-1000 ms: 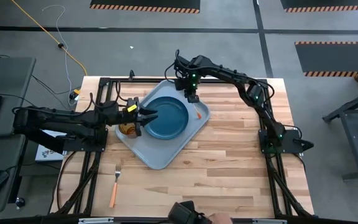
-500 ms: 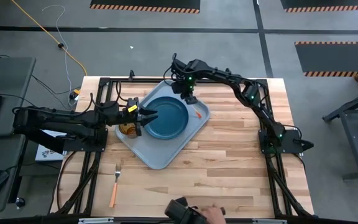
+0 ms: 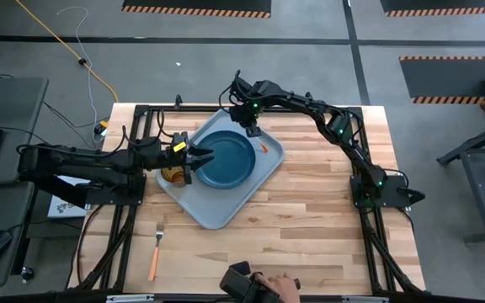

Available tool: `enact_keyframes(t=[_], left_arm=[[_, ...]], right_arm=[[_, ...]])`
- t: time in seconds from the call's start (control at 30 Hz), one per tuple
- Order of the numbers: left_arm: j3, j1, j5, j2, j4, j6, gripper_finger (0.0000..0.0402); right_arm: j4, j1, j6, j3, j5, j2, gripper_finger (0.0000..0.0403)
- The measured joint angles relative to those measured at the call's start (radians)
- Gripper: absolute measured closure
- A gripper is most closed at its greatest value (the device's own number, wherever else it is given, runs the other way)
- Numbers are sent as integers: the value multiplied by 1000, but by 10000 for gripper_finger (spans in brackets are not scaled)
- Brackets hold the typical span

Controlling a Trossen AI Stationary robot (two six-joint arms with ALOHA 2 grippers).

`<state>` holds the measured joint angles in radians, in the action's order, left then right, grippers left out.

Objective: Pick and place plate/cup/fork/spoon on tray
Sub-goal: Put the spoon on the tray

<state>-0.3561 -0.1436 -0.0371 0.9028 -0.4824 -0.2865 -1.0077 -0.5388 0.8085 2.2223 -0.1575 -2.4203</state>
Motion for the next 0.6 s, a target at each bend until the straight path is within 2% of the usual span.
enact_keyframes(t=[0.6], left_arm=[[0, 1, 0, 0, 14, 0, 284]], right_arm=[[24, 0, -49, 0, 1, -45, 329]])
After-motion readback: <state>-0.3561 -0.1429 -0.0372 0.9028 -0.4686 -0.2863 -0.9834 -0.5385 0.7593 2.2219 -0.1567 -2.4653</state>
